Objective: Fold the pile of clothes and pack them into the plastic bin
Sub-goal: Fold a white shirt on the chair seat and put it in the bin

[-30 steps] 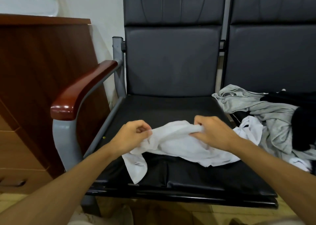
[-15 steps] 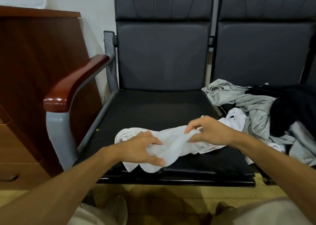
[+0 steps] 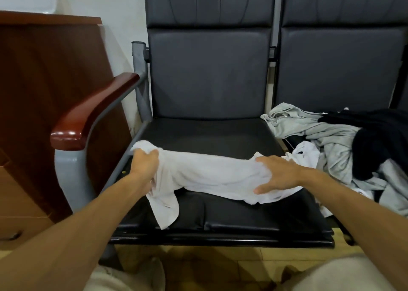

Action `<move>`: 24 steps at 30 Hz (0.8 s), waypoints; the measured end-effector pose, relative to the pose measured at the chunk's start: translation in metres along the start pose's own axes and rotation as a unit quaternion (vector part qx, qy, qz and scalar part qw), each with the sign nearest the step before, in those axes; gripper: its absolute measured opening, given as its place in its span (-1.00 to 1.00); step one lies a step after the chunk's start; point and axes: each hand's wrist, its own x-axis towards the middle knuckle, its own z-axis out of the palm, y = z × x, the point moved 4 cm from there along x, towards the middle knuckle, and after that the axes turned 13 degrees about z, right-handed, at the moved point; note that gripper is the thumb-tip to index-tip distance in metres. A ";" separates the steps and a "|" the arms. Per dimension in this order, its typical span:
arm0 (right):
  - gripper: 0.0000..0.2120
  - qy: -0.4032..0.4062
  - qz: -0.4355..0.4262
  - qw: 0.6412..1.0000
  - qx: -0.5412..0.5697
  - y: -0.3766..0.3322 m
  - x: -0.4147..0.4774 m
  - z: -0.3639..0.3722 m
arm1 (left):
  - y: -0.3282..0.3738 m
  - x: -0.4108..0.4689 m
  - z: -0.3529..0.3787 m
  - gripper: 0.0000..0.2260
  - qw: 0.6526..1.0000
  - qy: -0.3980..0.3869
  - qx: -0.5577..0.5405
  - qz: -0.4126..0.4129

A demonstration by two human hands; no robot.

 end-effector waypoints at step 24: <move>-0.80 -0.136 0.020 0.944 0.299 -0.041 -0.051 -0.004 | -0.009 -0.077 0.077 -0.87 0.761 -0.471 0.297 0.332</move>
